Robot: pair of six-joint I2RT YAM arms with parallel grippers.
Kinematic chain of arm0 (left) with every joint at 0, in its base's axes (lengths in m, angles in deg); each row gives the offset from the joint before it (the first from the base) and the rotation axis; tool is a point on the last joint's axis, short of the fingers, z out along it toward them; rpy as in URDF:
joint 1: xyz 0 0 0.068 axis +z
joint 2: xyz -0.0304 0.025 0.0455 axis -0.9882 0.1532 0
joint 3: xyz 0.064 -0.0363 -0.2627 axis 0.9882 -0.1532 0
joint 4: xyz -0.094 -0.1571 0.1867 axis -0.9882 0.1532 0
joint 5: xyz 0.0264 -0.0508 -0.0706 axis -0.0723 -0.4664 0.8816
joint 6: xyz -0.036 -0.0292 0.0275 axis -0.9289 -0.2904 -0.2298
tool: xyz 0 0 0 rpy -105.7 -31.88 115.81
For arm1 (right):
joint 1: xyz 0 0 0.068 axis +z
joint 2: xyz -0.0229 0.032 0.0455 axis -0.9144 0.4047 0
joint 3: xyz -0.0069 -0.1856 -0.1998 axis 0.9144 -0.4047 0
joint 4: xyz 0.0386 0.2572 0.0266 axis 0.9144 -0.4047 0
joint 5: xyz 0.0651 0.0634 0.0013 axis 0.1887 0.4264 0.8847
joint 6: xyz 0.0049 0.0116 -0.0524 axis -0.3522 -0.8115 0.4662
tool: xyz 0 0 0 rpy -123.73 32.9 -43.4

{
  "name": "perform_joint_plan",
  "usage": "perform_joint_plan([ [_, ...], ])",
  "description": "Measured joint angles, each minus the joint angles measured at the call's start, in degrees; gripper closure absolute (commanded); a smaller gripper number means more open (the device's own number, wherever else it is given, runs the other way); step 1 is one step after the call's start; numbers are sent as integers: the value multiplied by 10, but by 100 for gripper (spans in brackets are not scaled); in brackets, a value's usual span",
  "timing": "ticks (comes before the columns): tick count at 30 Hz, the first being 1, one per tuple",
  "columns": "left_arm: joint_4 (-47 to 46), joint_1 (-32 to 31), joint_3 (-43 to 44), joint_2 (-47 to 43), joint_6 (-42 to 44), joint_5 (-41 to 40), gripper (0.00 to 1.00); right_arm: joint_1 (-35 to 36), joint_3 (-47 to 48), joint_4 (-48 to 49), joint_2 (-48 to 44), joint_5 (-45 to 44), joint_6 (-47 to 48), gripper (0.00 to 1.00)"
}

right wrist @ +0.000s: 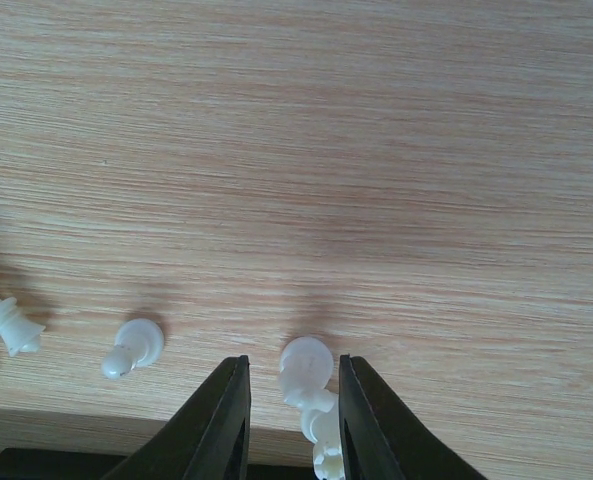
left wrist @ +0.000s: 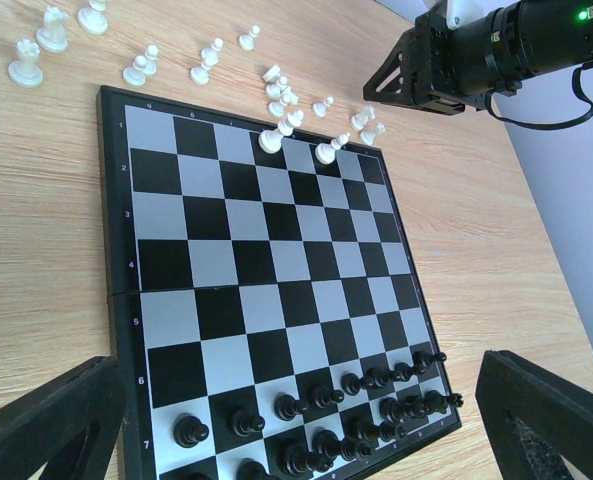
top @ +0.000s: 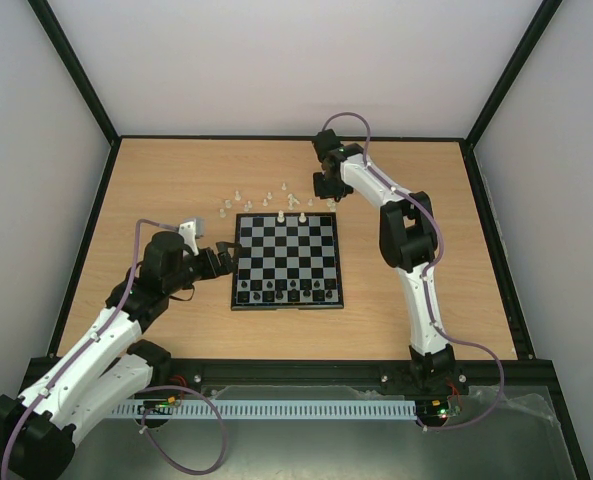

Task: Set up the chess pieces on the board
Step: Pick up the chess piece at the center of the board.

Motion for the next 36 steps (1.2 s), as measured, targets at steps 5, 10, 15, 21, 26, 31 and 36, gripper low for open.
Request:
perform_joint_plan([
  [5, 0, 0, 0, 0, 0, 0, 1, 0, 0, 0, 0, 2, 2, 76],
  [10, 0, 1, 0, 0, 0, 0, 1, 0, 0, 0, 7, 2, 2, 77],
  [15, 0, 4, 0, 0, 0, 0, 1, 0, 0, -3, 21, 2, 2, 81],
  [21, 0, 4, 0, 1, 0, 2, 1, 0, 0, -7, 26, 3, 7, 85],
  [26, 0, 4, 0, 1, 0, 5, 1, 0, 1, -7, 26, 2, 8, 89],
  [31, 0, 4, 0, 1, 0, 6, 1, 0, 5, -7, 26, 1, 8, 92],
  [36, 0, 4, 0, 1, 0, 6, 1, 1, -1, -1, 19, 2, 7, 92],
])
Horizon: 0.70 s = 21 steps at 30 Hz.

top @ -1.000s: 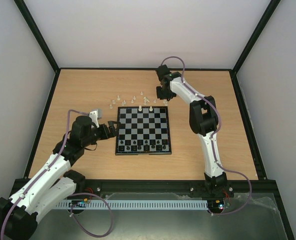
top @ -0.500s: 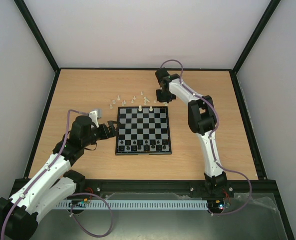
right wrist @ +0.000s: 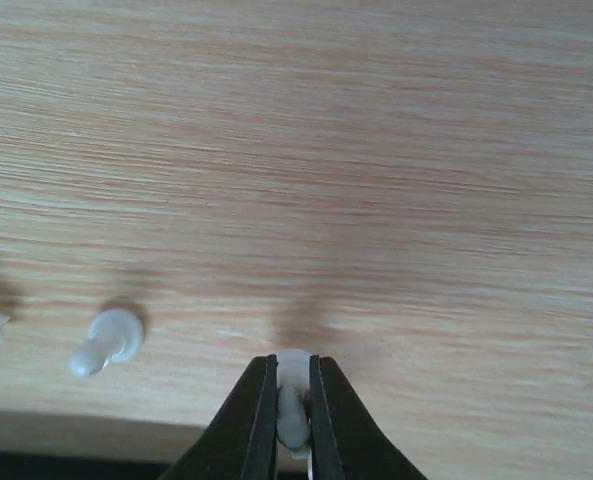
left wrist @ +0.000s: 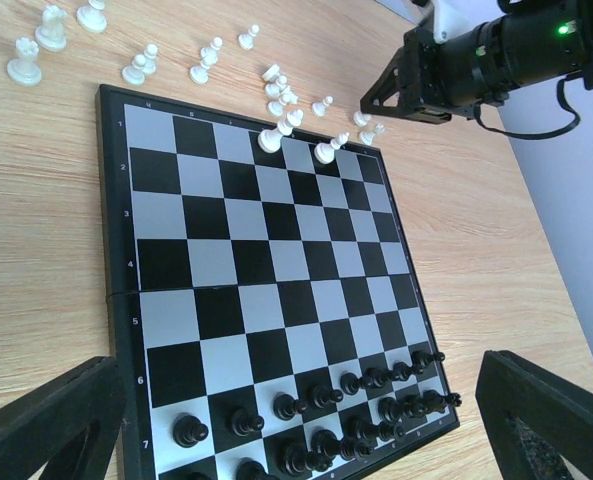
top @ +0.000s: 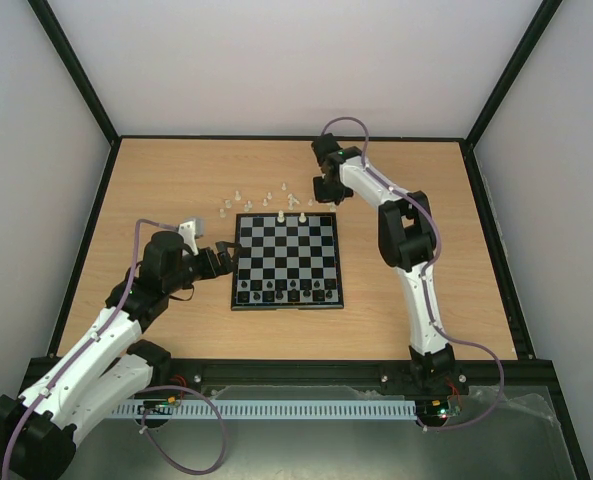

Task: Set up the chess pieces on the board
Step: Pick up the chess piece at the center of the board, then place the chess piece on the chessboard.

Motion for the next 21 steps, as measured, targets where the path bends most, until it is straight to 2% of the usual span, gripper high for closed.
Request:
perform_joint_plan([
  [11, 0, 1, 0, 0, 0, 0, 1, 40, -90, 27, -127, -8, -11, 91],
  [21, 0, 1, 0, 0, 0, 0, 1, 68, -124, 24, -138, -10, -20, 90],
])
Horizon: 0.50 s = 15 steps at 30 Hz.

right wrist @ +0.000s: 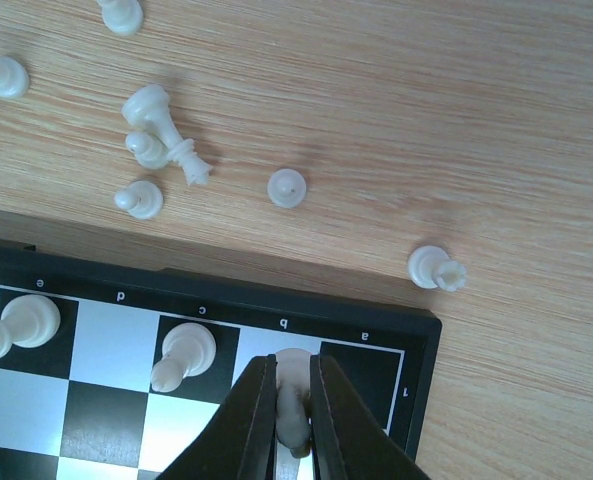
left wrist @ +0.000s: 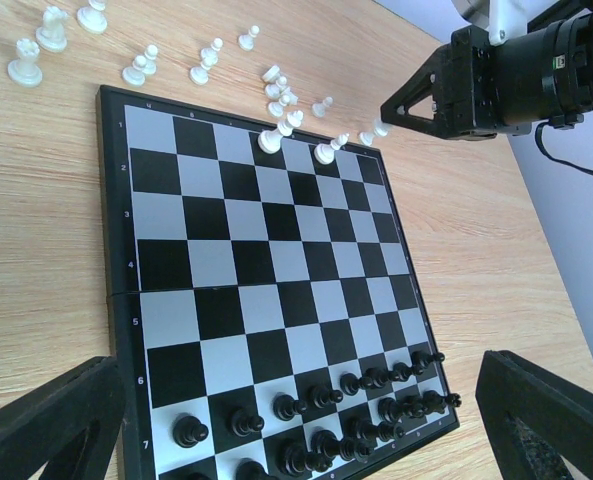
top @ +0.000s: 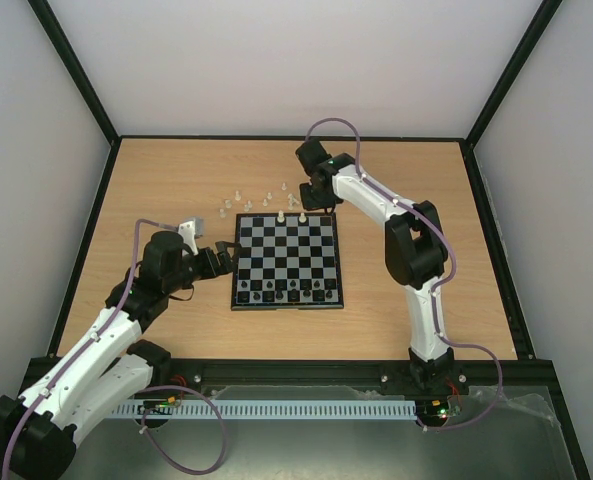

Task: Set up the chess pieces on the board
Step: Place the chess piece on the chessboard.

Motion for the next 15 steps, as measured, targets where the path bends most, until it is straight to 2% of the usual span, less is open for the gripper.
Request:
perform_joint_plan([
  [15, 0, 1, -2, -3, 0, 0, 1, 8, -21, -1, 15, 5, -6, 88],
])
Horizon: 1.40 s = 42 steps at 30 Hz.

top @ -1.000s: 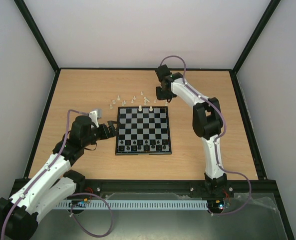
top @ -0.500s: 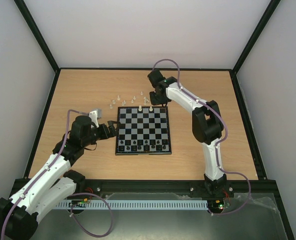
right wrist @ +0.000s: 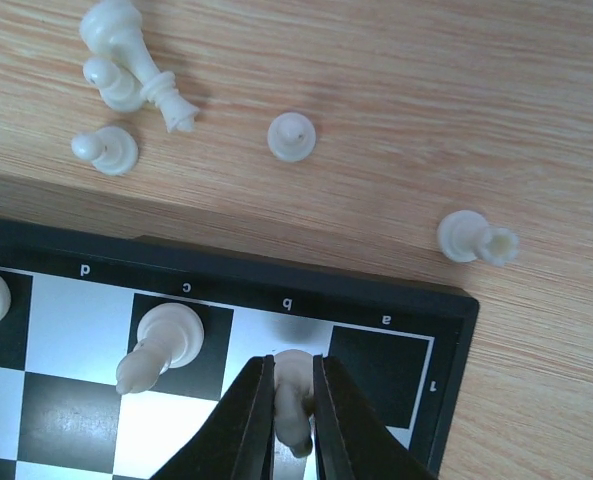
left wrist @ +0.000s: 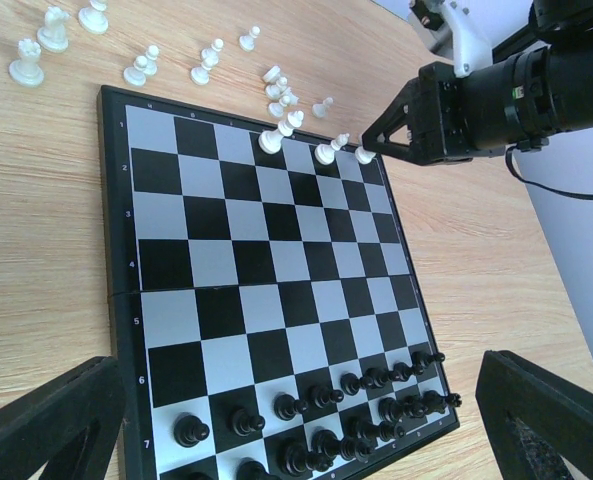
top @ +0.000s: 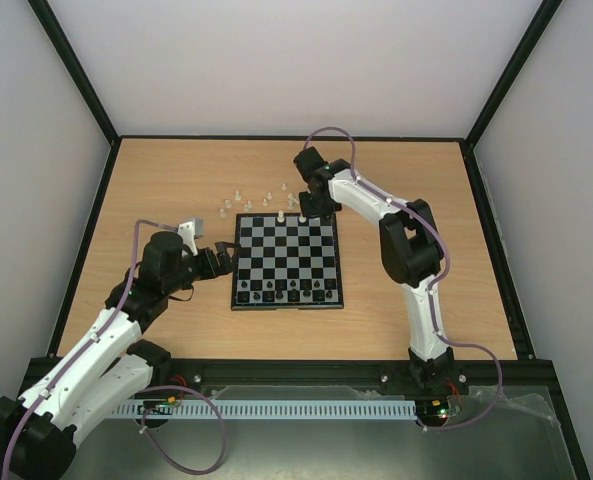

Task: Set up the chess pieces on the board
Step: Place the chess piece on the chessboard.

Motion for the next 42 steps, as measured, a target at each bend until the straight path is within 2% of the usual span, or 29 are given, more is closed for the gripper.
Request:
perform_joint_plan([
  [9, 0, 0, -1, 0, 0, 2, 1, 2, -3, 0, 15, 8, 0, 87],
  [28, -4, 0, -3, 2, 0, 4, 1, 2, -3, 0, 13, 9, 0, 75],
  [42, -5, 0, -3, 5, 0, 4, 1, 3, -19, 2, -24, 4, 0, 71],
])
